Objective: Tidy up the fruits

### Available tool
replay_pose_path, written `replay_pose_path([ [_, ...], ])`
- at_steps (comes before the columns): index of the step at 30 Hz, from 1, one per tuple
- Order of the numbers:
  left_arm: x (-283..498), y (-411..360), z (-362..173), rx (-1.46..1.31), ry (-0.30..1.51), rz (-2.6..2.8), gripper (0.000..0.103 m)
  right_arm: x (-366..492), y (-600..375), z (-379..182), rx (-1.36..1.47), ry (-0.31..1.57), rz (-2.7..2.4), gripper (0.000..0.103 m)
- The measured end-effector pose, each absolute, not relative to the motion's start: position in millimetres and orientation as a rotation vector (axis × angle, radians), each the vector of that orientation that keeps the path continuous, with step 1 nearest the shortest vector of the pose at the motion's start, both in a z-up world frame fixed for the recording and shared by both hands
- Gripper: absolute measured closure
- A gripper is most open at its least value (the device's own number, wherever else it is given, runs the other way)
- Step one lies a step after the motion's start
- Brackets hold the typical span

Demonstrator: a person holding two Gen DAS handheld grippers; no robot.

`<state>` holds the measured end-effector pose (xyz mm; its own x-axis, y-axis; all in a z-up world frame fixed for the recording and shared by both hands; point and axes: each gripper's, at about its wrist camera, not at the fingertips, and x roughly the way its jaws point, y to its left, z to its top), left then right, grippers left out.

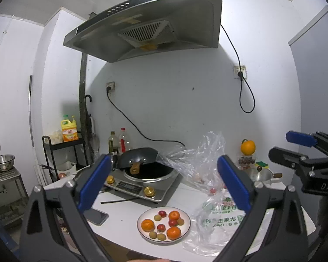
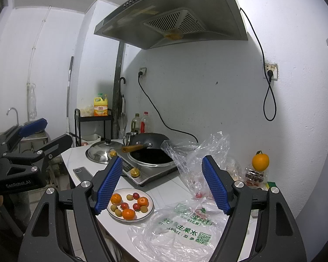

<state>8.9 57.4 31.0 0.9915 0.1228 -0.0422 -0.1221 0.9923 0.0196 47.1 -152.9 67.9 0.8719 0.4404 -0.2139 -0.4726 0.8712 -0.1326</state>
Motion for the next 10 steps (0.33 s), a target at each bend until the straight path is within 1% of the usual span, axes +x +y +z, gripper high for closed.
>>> replay_pose_path([
  [10,10.0,56.0,28.9,0.012,0.038,0.071,0.004,48.5,-152.0,65.0,-0.186,0.189,0.483,0.025],
])
